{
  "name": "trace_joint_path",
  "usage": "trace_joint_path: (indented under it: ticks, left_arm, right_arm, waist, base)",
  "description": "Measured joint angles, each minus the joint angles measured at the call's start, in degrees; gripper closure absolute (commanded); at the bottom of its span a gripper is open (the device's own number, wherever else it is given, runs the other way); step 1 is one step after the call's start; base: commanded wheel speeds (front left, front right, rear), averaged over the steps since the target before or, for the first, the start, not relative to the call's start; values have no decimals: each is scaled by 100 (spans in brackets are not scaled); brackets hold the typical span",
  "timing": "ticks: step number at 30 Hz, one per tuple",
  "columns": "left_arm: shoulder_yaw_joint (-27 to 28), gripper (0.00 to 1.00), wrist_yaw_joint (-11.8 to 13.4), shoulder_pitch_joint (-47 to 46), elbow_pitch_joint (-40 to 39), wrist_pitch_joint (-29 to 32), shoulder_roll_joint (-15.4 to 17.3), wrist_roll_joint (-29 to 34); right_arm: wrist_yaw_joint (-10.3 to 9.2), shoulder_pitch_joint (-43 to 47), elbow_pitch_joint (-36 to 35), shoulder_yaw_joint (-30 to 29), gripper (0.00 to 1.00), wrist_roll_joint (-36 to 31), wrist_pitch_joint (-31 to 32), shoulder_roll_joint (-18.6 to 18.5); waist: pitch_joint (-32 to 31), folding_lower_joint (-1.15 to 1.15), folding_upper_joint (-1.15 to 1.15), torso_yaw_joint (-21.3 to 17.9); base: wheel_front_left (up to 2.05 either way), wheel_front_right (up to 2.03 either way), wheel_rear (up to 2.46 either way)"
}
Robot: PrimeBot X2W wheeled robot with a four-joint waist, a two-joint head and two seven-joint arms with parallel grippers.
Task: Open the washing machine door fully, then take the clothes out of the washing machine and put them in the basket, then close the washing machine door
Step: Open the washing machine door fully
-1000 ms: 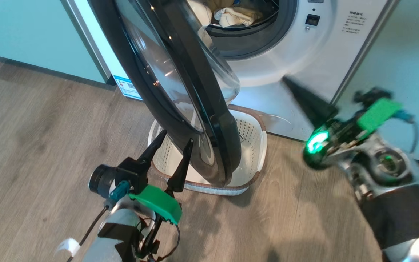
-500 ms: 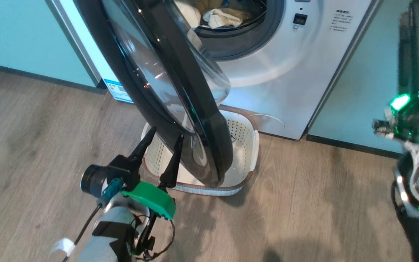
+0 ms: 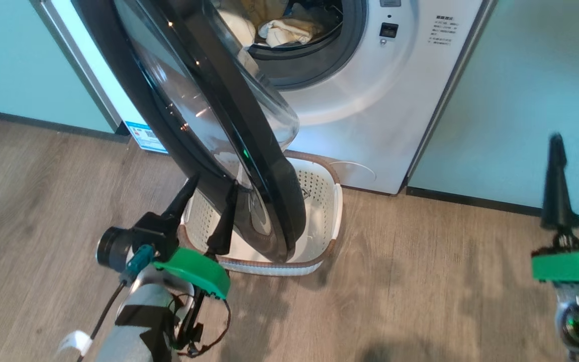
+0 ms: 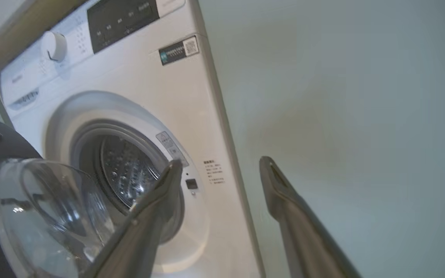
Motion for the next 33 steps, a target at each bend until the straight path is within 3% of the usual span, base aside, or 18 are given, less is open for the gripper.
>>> trace_joint_path:
  ticks: [6,13,33]
  left_arm:
    - [29,0,-38,137,15,0,-2,5]
    - [182,0,-38,261,38,0,0,7]
    - [363,0,-36,872,68,0,3,55]
  right_arm:
    - [0,620,120,-531,0,-865,1,155]
    - [0,1547,379,-739,0,-1302,2,330]
    - [0,2114,446,-744,0,-1157,2,416]
  waist:
    - [-72,0,0,-50]
    - [-234,-1,0,-89]
    - [-699,0,0,-330]
  base:
    - [0,0,0]
    - [0,0,0]
    - [0,0,0]
